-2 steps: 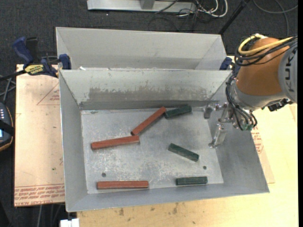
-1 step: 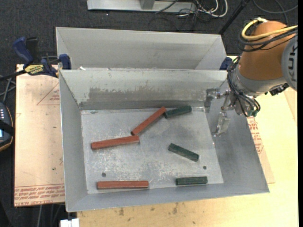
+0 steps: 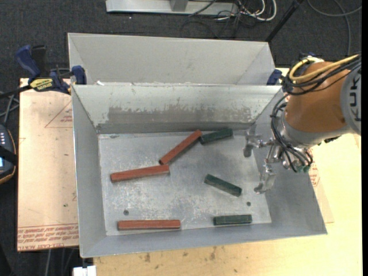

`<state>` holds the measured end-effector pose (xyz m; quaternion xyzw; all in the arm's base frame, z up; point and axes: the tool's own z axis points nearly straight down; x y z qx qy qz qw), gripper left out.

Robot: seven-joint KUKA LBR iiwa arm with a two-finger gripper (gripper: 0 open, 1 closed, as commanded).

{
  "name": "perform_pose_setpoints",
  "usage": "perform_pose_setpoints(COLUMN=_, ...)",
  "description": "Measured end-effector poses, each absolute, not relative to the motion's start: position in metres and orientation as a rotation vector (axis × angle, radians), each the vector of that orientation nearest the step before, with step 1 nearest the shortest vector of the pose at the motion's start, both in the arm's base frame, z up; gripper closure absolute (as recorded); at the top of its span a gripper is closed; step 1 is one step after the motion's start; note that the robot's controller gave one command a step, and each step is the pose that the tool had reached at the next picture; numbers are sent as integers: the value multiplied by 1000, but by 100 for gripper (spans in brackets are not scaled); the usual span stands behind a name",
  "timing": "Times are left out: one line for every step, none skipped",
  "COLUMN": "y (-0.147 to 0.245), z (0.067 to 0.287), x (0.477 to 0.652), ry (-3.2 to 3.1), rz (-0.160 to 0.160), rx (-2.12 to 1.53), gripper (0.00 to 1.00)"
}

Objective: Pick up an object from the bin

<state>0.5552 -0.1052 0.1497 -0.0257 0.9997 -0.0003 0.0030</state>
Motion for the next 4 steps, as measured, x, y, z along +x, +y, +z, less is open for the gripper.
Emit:
perform_pose_setpoints(y=-93, z=74, x=609, ry=3110, rz=1, rx=423, gripper=100)
perform_pose_setpoints(y=-93, z=74, x=609, ry=3110, rz=0, rx=423, gripper=100)
perform_pose_setpoints(y=-68, z=108, x=597, ry=3129, rz=2, rx=257, gripper=0)
perform_pose_setpoints(y=-69, z=106, x=597, ry=3129, rz=1, rx=256, gripper=0)
